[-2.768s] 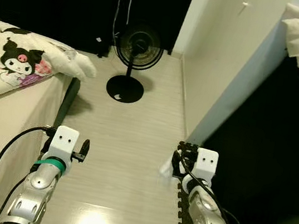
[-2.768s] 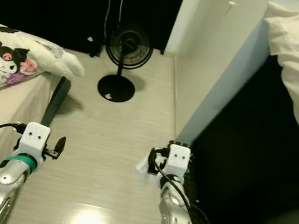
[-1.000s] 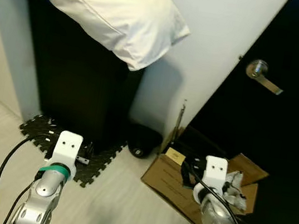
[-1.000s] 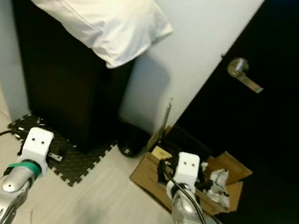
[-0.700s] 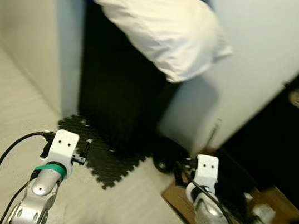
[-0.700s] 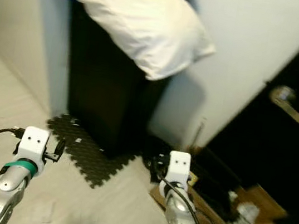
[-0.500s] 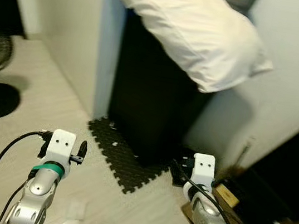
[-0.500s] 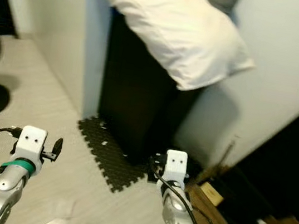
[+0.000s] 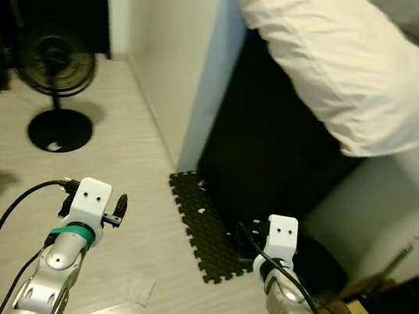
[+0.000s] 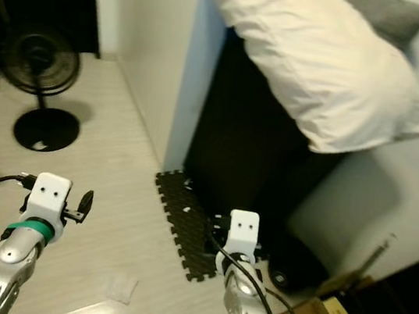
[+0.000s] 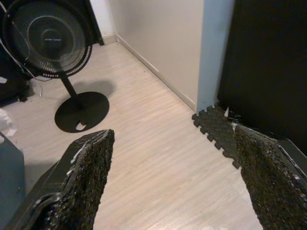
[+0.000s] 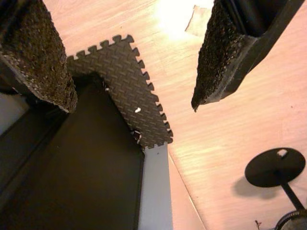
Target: Clean up the room
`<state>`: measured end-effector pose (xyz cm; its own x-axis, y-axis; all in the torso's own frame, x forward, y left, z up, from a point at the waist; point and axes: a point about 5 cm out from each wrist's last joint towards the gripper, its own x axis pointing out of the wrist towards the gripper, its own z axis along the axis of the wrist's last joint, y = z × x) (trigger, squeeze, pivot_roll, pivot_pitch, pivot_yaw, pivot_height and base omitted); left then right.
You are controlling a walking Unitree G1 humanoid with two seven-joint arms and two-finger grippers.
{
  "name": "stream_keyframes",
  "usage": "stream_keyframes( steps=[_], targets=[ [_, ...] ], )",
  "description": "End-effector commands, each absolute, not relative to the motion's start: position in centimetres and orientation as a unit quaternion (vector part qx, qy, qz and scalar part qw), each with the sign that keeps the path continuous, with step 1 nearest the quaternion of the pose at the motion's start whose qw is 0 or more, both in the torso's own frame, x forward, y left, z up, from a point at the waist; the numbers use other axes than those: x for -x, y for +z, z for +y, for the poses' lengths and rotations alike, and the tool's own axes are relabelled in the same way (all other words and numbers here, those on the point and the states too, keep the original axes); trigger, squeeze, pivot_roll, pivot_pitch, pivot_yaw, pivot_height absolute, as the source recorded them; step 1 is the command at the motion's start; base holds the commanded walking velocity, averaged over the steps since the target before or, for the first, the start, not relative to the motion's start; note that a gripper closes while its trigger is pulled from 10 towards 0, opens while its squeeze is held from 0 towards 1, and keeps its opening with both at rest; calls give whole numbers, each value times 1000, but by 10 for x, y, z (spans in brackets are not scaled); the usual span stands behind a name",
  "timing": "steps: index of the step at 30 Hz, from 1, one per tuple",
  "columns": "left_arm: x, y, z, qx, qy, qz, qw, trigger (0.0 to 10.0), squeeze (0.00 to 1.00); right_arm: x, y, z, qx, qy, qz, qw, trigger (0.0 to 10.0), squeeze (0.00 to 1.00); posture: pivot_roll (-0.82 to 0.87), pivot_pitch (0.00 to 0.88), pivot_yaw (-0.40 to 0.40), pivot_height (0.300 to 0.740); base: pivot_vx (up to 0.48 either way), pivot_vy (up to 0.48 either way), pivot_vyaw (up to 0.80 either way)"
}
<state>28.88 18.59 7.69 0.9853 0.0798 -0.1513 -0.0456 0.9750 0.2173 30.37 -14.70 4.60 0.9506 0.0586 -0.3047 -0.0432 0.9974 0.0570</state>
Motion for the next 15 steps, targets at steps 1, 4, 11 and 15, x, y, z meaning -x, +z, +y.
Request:
stream_keyframes(
  steps=[1, 4, 11, 15],
  targets=[
    [-285, 74, 190, -109, 37, 89, 989, 10000, 0, -304, 44, -143, -27, 27, 157, 987, 10000, 0, 163, 0, -79, 740, 0, 0, 800],
    [-283, 74, 199, -115, 49, 89, 988, 10000, 0, -309, 46, -134, -32, 37, 155, 987, 10000, 0, 179, 0, -81, 740, 0, 0, 800],
    [-282, 76, 206, -115, 59, 89, 988, 10000, 0, -314, 48, -128, -36, 42, 154, 987, 10000, 0, 193, 0, -88, 740, 0, 0, 800],
    [-284, 78, 208, -112, 66, 86, 988, 10000, 0, -315, 46, -125, -37, 49, 159, 985, 10000, 0, 206, 0, -95, 740, 0, 0, 800]
  ],
)
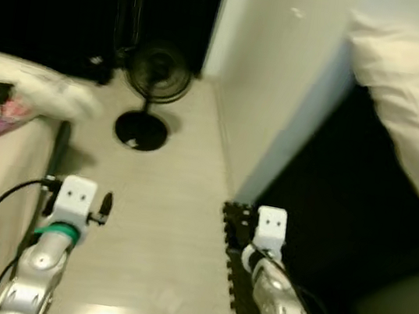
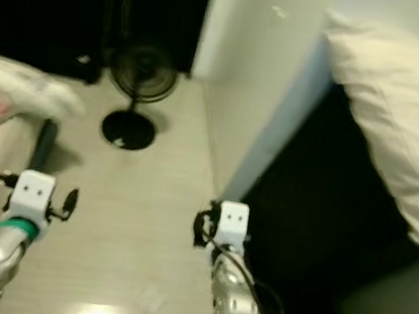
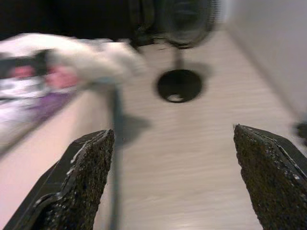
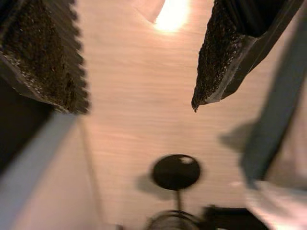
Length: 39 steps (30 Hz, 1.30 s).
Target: Clean up the room
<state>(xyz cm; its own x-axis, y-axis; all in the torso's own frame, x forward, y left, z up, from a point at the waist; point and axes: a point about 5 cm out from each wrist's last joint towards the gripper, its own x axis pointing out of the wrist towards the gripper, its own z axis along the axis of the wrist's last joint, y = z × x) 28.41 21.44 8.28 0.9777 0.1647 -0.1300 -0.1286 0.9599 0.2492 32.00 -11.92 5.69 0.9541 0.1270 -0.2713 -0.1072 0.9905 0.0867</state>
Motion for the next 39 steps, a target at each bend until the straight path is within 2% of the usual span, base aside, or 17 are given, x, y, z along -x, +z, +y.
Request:
stream_keyframes(
  steps=[1, 11, 21, 29, 32, 33, 35, 36, 39],
  targets=[
    [-285, 79, 207, -112, 64, 83, 988, 10000, 0, -315, 45, -124, -36, 52, 161, 985, 10000, 0, 206, 0, -95, 740, 0, 0, 800],
    [-282, 75, 204, -115, 48, 96, 988, 10000, 0, -315, 43, -129, -46, 34, 162, 985, 10000, 0, 185, 0, -68, 740, 0, 0, 800],
    [-284, 75, 204, -111, 62, 93, 987, 10000, 0, -322, 46, -119, -42, 63, 165, 983, 10000, 0, 208, 0, -121, 740, 0, 0, 800],
    [-280, 72, 206, -121, 55, 101, 986, 10000, 0, -324, 46, -119, -41, 63, 163, 984, 10000, 0, 214, 0, -106, 740, 0, 0, 800],
    [-284, 76, 204, -124, 49, 97, 986, 10000, 0, -319, 40, -126, -54, 37, 164, 984, 10000, 0, 221, 0, -87, 740, 0, 0, 800],
    [-289, 79, 201, -128, 36, 94, 987, 10000, 0, -317, 39, -130, -59, 24, 161, 985, 10000, 0, 200, 0, -36, 740, 0, 0, 800],
    [-292, 80, 200, -132, 28, 92, 987, 10000, 0, -316, 38, -132, -62, 15, 159, 985, 10000, 0, 200, 0, -36, 740, 0, 0, 800],
    [-297, 82, 197, -136, 15, 91, 986, 10000, 0, -314, 38, -135, -64, 3, 155, 986, 10000, 0, 179, 0, 3, 740, 0, 0, 800],
    [-311, 87, 188, -144, -16, 85, 986, 10000, 0, -308, 36, -147, -68, -30, 145, 987, 10000, 0, 158, 0, 42, 740, 0, 0, 800]
  ],
)
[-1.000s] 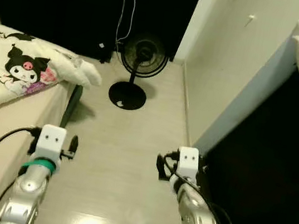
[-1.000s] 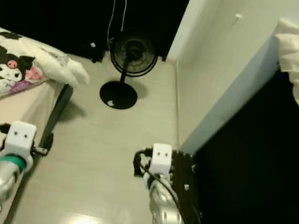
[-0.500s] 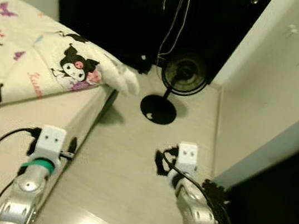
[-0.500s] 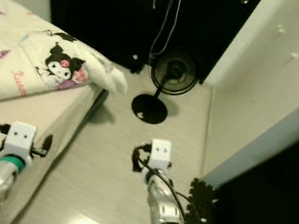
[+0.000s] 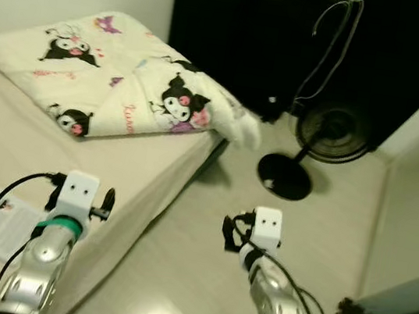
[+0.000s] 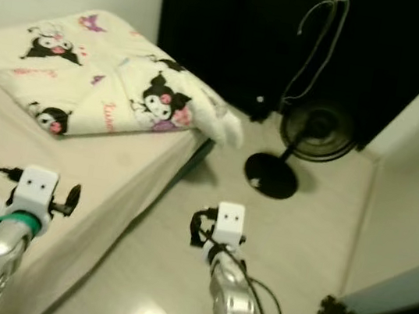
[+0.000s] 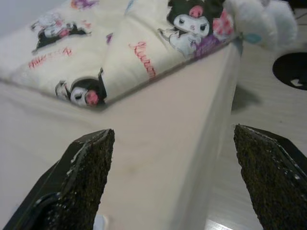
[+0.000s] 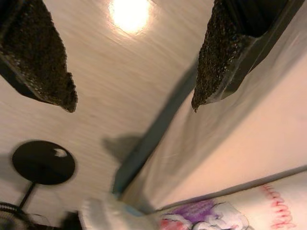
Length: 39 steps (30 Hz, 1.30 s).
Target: Clean up the room
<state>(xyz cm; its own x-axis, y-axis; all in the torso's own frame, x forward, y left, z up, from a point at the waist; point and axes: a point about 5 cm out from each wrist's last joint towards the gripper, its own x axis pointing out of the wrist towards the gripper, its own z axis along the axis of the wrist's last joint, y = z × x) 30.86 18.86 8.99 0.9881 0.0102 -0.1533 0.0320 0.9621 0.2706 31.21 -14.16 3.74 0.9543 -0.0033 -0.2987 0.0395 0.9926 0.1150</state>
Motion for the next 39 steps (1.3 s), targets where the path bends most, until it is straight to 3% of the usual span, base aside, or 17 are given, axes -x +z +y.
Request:
stream_keyframes(
  steps=[1, 2, 10, 13, 17, 18, 21, 27, 30, 34, 39],
  targets=[
    [-313, 88, 186, -143, -22, 83, 986, 10000, 0, -306, 36, -149, -68, -36, 143, 987, 10000, 0, 158, 0, 42, 740, 0, 0, 800],
    [-316, 89, 182, -143, -29, 80, 986, 10000, 0, -304, 36, -154, -68, -47, 140, 987, 10000, 0, 117, 0, 90, 740, 0, 0, 800],
    [-323, 90, 171, -149, -51, 73, 985, 10000, 0, -296, 39, -168, -58, -72, 129, 987, 10000, 0, 80, 0, 99, 740, 0, 0, 800],
    [-324, 84, 165, -150, -61, 74, 984, 10000, 0, -286, 53, -186, -34, -98, 114, 988, 10000, 0, -15, 0, 42, 740, 0, 0, 800],
    [-324, 83, 165, -151, -62, 75, 984, 10000, 0, -283, 58, -191, -28, -106, 109, 988, 10000, 0, -38, 0, 31, 740, 0, 0, 800],
    [-327, 85, 164, -151, -57, 67, 985, 10000, 0, -278, 68, -198, -10, -105, 105, 989, 10000, 0, -69, 0, -30, 740, 0, 0, 800],
    [-329, 86, 164, -151, -55, 62, 985, 10000, 0, -276, 70, -200, -4, -103, 106, 989, 10000, 0, -69, 0, -30, 740, 0, 0, 800],
    [-322, 86, 177, -141, -14, 64, 988, 10000, 0, -275, 52, -192, -13, -57, 124, 990, 10000, 0, 48, 0, -40, 740, 0, 0, 800],
    [-308, 78, 189, -139, 10, 73, 988, 10000, 0, -280, 26, -170, -33, -35, 162, 986, 10000, 0, 82, 0, -26, 740, 0, 0, 800],
    [-302, 74, 194, -135, 20, 76, 988, 10000, 0, -284, 25, -148, -44, -11, 172, 984, 10000, 0, 82, 0, -26, 740, 0, 0, 800],
    [-301, 70, 192, -136, 20, 79, 987, 10000, 0, -287, 32, -142, -39, -1, 172, 984, 10000, 0, 91, 0, -31, 740, 0, 0, 800]
  ],
)
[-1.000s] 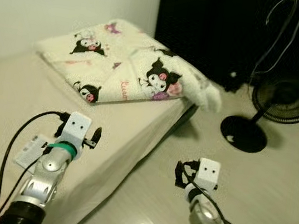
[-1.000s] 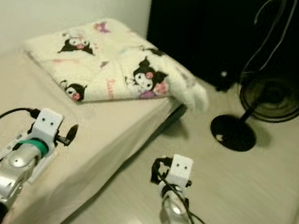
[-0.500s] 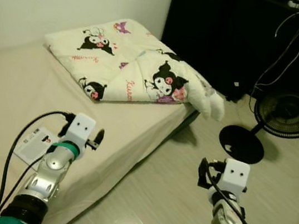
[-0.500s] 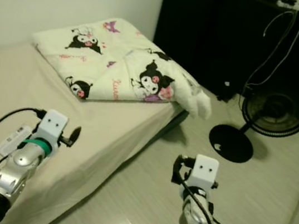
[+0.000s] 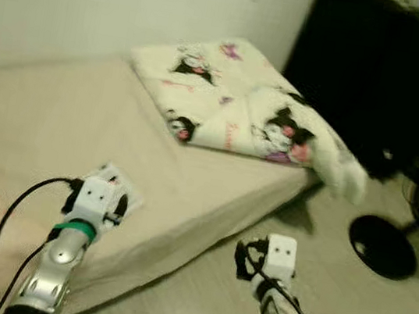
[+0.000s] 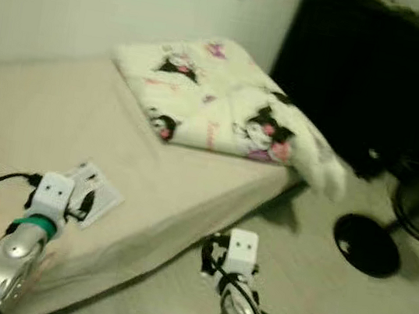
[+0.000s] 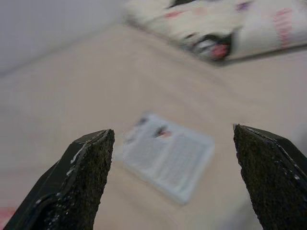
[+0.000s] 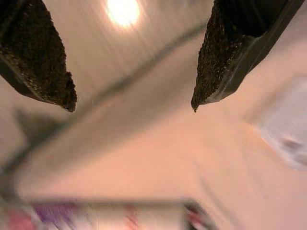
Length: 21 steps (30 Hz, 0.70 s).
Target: Clean up the room
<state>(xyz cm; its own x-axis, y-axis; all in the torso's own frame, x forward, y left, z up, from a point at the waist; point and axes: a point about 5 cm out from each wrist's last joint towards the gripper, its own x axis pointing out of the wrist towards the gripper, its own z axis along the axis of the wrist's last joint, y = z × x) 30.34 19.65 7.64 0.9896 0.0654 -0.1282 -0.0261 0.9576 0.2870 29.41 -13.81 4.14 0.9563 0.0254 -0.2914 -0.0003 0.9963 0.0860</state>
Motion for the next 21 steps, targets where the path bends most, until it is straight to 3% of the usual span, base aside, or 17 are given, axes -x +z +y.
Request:
stream_keyframes(
  steps=[1, 21],
  targets=[
    [-301, 70, 192, -136, 20, 79, 987, 10000, 0, -287, 32, -142, -39, -1, 172, 984, 10000, 0, 91, 0, -31, 740, 0, 0, 800],
    [-291, 71, 186, -117, 14, 82, 990, 10000, 0, -283, 19, -155, -53, -35, 192, 979, 10000, 0, 122, 1, -26, 740, 0, 0, 800]
  ],
)
